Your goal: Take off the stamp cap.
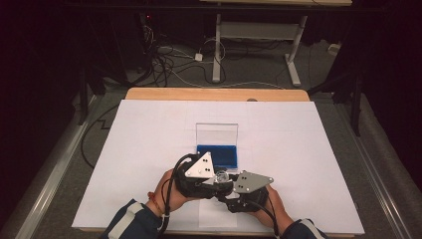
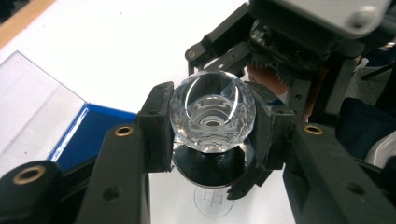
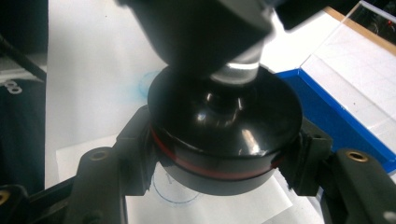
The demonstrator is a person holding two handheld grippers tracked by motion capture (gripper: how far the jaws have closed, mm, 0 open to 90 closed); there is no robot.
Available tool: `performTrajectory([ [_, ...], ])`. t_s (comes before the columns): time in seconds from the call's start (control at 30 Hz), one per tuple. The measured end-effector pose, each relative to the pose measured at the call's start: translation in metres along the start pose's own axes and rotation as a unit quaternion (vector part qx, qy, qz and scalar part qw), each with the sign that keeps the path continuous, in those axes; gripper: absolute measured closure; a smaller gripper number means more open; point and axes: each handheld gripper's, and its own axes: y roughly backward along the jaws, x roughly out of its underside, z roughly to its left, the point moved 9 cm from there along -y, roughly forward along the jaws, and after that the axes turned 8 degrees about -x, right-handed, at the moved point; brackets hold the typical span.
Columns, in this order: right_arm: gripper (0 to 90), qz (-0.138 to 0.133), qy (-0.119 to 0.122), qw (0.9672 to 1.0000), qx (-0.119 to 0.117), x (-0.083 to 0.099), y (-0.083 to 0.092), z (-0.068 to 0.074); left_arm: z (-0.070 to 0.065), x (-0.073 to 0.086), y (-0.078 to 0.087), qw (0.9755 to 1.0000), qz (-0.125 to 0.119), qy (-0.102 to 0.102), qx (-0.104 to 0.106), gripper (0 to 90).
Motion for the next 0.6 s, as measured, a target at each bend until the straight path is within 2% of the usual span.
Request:
performTrajectory([
  [0.1, 38.3, 0.007, -0.009, 0.9999, 0.006, 0.004, 0.0, -0.004, -0.001, -0.005, 0.005, 0.9998, -0.018, 0.006, 0.005, 54.1],
  [0.2, 38.3, 0.013, -0.004, 0.9999, 0.01, 0.005, 0.0, -0.004, 0.0, -0.005, 0.007, 0.9999, -0.015, 0.002, 0.001, 54.1],
  [0.37, 38.2, 0.028, -0.001, 0.9995, 0.016, 0.011, 0.0, -0.007, 0.007, -0.002, 0.009, 0.9998, -0.015, 0.011, -0.006, 54.1],
  [0.43, 38.1, 0.037, 0.008, 0.9991, 0.02, 0.015, 0.004, -0.009, 0.009, -0.001, 0.011, 0.9998, -0.014, 0.011, -0.009, 54.1],
  [0.5, 38.1, 0.034, -0.001, 0.9991, 0.023, 0.016, 0.01, -0.012, 0.013, 0.0, 0.013, 0.9996, -0.016, 0.017, -0.015, 54.1],
  [0.6, 38.1, 0.036, 0.0, 0.9989, 0.031, 0.02, 0.02, -0.016, 0.016, 0.002, 0.015, 0.9996, -0.014, 0.017, -0.018, 54.1],
])
